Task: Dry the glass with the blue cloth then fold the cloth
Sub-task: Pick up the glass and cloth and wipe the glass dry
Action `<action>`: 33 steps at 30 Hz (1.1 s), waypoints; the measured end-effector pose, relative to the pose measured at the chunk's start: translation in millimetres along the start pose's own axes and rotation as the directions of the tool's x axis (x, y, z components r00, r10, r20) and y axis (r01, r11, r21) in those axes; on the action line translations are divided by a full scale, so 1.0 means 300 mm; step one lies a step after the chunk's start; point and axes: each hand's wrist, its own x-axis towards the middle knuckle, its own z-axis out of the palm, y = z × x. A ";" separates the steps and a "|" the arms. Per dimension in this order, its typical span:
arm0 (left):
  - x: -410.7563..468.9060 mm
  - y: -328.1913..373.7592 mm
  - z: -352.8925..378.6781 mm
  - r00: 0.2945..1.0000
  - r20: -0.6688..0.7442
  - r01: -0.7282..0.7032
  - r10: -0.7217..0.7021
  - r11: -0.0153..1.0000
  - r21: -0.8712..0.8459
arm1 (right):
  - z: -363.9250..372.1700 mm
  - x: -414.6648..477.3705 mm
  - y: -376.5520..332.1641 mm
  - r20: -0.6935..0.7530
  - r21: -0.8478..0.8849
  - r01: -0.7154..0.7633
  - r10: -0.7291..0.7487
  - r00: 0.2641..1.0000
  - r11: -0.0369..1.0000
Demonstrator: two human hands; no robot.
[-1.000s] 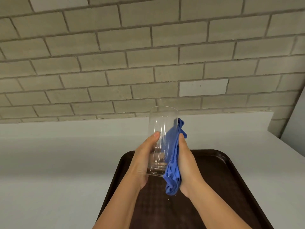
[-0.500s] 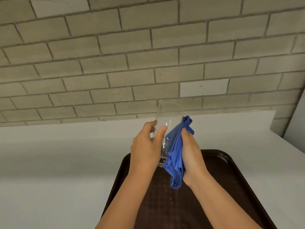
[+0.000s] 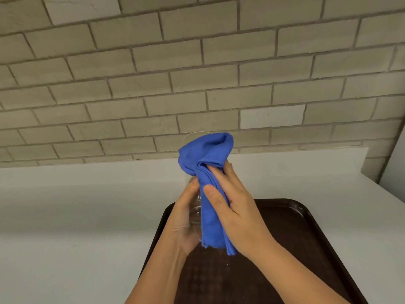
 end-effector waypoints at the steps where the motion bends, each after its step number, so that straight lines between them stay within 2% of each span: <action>1: -0.003 -0.001 -0.006 0.999 0.041 -0.007 0.008 1.000 -0.011 | -0.001 0.015 0.003 0.017 -0.051 0.016 -0.015 1.000 0.999; 5: -0.002 0.009 -0.014 0.999 0.047 -0.028 0.026 0.998 0.055 | -0.012 0.123 0.021 -0.007 -0.075 -0.024 0.023 1.000 0.997; 8: -0.001 0.012 -0.020 0.998 0.036 -0.048 0.047 0.998 0.029 | -0.018 0.183 0.039 -0.050 0.096 -0.170 0.176 0.983 0.981; 10: 0.001 0.005 -0.026 0.999 0.020 -0.047 0.047 0.999 0.017 | -0.020 0.180 0.062 -0.035 0.233 -0.289 0.305 0.952 0.928; 14: 0.004 -0.005 -0.051 0.997 -0.015 -0.070 0.072 0.993 0.090 | 0.004 0.080 0.120 0.039 0.445 -0.475 0.514 0.857 0.759; 18: 0.004 0.002 -0.059 0.996 -0.059 -0.049 0.060 0.983 0.176 | 0.040 -0.019 0.143 -0.038 0.533 -0.434 0.532 0.846 0.727; 20: 0.006 0.007 -0.047 0.996 -0.064 -0.037 0.058 0.957 0.288 | 0.046 -0.034 0.146 -0.079 0.596 -0.404 0.551 0.831 0.694; 23: 0.018 0.011 -0.018 0.984 -0.130 -0.032 0.120 0.843 0.537 | 0.033 -0.030 0.138 -0.099 0.653 -0.399 0.595 0.798 0.644; 27: 0.037 0.024 0.020 0.912 -0.167 -0.116 0.375 0.624 0.773 | -0.009 -0.017 0.125 -0.093 0.715 -0.399 0.643 0.760 0.575; 30: 0.026 0.035 0.042 0.874 -0.126 -0.144 0.470 0.497 0.856 | -0.036 -0.006 0.122 -0.116 0.665 -0.385 0.597 0.794 0.640; 33: 0.018 0.027 0.055 0.869 -0.122 -0.101 0.480 0.413 0.905 | -0.039 0.000 0.117 -0.171 0.602 -0.356 0.551 0.817 0.715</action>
